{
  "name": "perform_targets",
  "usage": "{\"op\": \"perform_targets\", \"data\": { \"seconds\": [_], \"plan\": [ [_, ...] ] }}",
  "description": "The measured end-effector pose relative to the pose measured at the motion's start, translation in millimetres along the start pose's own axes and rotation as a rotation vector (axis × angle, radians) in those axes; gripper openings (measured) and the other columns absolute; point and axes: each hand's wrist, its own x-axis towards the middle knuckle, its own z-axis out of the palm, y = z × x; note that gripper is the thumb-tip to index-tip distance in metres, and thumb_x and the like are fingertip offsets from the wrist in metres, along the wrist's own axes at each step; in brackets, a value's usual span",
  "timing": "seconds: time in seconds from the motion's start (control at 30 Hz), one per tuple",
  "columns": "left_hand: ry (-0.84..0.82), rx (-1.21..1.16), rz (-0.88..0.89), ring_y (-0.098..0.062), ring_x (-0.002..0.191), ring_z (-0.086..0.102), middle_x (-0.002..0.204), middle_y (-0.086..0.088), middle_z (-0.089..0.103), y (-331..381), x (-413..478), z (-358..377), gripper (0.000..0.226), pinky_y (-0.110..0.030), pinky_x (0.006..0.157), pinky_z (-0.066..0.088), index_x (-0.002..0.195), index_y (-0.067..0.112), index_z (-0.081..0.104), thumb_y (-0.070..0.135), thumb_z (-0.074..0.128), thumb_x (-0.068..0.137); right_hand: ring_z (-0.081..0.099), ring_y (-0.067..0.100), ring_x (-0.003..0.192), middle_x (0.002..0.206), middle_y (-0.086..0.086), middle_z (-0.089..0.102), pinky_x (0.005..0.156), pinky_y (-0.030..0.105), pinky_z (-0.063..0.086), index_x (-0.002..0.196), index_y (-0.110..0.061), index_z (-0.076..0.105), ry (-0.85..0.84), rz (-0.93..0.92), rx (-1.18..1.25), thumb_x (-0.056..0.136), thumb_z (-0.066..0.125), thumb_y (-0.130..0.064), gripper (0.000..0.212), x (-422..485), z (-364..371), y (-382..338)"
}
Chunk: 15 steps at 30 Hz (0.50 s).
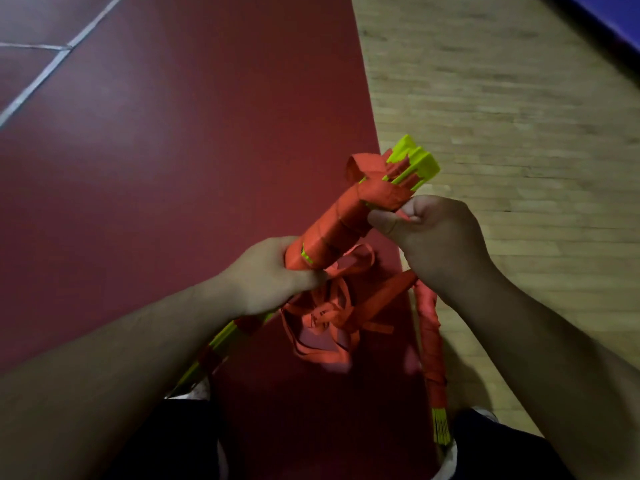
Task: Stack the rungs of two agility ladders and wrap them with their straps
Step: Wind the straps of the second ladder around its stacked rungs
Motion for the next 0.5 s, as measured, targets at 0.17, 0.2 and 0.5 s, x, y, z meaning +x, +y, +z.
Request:
{"op": "perform_targets", "data": {
  "seconds": [0.17, 0.2, 0.5],
  "plan": [
    [0.224, 0.323, 0.016, -0.014, 0.065, 0.052, 0.070, 0.009, 0.056, -4, 1, 1, 0.033, -0.029, 0.056, 0.031, 0.078, 0.028, 0.045, 0.043, 0.075, 0.079, 0.058, -0.003, 0.056, 0.061, -0.015, 0.066, 0.056, 0.020, 0.046, 0.077, -0.022, 0.072, -0.126, 0.058, 0.122, 0.071, 0.080, -0.061, 0.040, -6, -1, -8],
    [0.257, 0.355, 0.043, -0.017, 0.068, 0.049, 0.073, 0.009, 0.054, -4, 2, 3, 0.035, -0.030, 0.059, 0.028, 0.080, 0.029, 0.043, 0.042, 0.075, 0.079, 0.056, -0.002, 0.052, 0.057, -0.017, 0.063, 0.053, 0.018, 0.043, 0.071, -0.027, 0.071, -0.115, 0.087, 0.159, 0.066, 0.077, -0.072, 0.045, -9, 0, -11],
    [-0.010, 0.272, 0.171, -0.008, 0.082, 0.055, 0.096, 0.005, 0.059, -15, 6, 4, 0.045, -0.018, 0.066, 0.037, 0.104, 0.031, 0.052, 0.036, 0.083, 0.072, 0.061, -0.017, 0.064, 0.065, -0.031, 0.068, 0.055, 0.003, 0.041, 0.064, -0.039, 0.071, 0.013, 0.154, 0.223, 0.081, 0.079, -0.046, 0.020, -14, 13, -13]
  ]
}}
